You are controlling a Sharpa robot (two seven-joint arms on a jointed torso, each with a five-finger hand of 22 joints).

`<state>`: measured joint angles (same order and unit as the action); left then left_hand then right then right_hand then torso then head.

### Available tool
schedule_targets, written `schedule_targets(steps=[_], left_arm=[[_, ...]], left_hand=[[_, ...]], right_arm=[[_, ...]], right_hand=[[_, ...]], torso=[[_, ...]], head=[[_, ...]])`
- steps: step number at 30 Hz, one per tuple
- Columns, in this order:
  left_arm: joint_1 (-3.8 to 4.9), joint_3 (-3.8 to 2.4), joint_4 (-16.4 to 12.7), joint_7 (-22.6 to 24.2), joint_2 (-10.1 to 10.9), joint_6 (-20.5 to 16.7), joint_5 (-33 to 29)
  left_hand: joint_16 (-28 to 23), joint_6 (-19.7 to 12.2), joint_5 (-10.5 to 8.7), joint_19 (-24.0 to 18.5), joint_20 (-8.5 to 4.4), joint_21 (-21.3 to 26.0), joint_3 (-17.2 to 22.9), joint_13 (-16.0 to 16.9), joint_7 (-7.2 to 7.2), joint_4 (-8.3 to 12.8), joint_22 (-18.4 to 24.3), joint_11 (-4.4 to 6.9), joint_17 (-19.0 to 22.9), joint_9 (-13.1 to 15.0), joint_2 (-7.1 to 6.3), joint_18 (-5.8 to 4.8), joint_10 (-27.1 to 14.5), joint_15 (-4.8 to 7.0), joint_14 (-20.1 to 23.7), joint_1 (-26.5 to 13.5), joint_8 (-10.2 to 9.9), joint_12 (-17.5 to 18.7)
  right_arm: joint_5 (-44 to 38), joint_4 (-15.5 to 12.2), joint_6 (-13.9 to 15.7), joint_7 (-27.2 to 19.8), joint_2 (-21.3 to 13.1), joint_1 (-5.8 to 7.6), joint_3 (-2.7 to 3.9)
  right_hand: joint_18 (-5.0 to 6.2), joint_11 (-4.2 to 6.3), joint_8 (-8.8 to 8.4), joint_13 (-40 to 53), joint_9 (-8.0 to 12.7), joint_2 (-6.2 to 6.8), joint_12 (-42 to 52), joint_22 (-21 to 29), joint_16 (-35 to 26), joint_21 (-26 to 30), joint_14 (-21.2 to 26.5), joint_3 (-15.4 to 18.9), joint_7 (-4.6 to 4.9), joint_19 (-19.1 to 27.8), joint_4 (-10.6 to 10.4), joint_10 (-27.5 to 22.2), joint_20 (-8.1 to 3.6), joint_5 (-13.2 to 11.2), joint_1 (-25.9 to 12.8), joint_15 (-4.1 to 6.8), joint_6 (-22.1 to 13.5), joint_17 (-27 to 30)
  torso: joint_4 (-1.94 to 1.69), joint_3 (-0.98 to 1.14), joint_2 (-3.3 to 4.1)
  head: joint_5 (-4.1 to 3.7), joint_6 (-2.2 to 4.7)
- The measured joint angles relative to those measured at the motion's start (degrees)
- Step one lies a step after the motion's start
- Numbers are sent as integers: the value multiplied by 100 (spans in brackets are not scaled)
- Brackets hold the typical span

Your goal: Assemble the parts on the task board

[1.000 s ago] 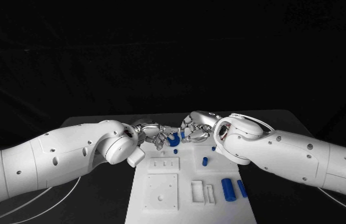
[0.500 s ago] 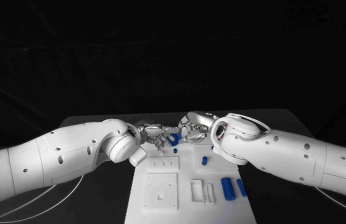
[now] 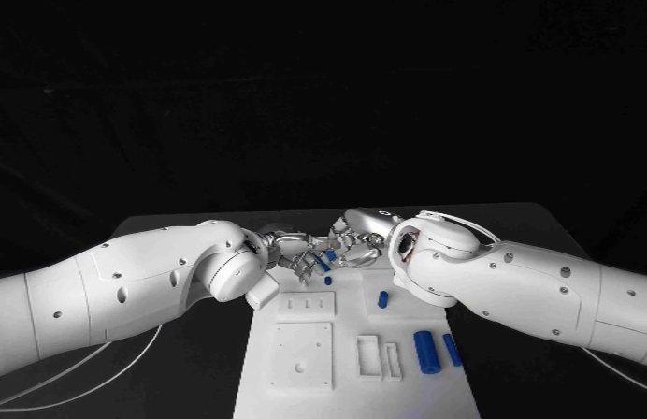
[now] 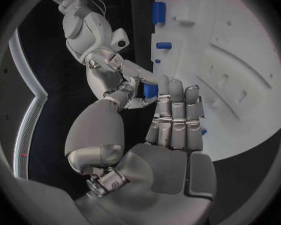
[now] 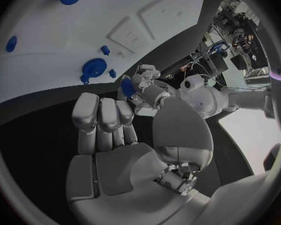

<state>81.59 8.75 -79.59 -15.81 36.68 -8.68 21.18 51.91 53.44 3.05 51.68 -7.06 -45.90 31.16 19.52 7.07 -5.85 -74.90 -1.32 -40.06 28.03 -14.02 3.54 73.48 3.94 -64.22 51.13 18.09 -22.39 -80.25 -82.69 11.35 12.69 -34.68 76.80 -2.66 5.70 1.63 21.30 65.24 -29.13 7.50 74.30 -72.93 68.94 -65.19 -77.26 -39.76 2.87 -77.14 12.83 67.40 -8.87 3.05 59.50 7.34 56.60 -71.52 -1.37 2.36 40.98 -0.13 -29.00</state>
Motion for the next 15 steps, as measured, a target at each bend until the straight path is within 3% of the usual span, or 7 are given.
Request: schedule_targets(steps=[5, 15], left_arm=[[0, 9, 38, -43, -18, 57, 0], [-6, 15, 41, -88, -40, 94, -3]], left_hand=[[0, 0, 0, -9, 9, 0, -19, 7, 0, 19, 4, 0, 8, 8, 53, -4, 0, 0, 0, 53, 5, 22], [0, -1, 0, -61, 19, -11, -205, 16, 1, 205, 22, -21, 63, 31, 365, -46, -21, -21, 20, 365, 4, 50]], right_arm=[[7, 23, -22, -3, 43, -3, -12], [12, 49, -40, -4, 63, -11, -24]], right_hand=[[1, 0, 1, 0, -5, 0, 0, 0, 0, 0, 6, 0, 0, 0, 0, 0, 0, 0, 0, 5, 0, 0], [5, 0, 1, 0, -7, 0, 0, 0, 0, 0, 20, -16, 0, 9, 16, 0, 9, 0, 0, 19, 0, 0]], torso=[[3, 0, -1], [6, 2, -1]], head=[[4, -1], [1, -5]])
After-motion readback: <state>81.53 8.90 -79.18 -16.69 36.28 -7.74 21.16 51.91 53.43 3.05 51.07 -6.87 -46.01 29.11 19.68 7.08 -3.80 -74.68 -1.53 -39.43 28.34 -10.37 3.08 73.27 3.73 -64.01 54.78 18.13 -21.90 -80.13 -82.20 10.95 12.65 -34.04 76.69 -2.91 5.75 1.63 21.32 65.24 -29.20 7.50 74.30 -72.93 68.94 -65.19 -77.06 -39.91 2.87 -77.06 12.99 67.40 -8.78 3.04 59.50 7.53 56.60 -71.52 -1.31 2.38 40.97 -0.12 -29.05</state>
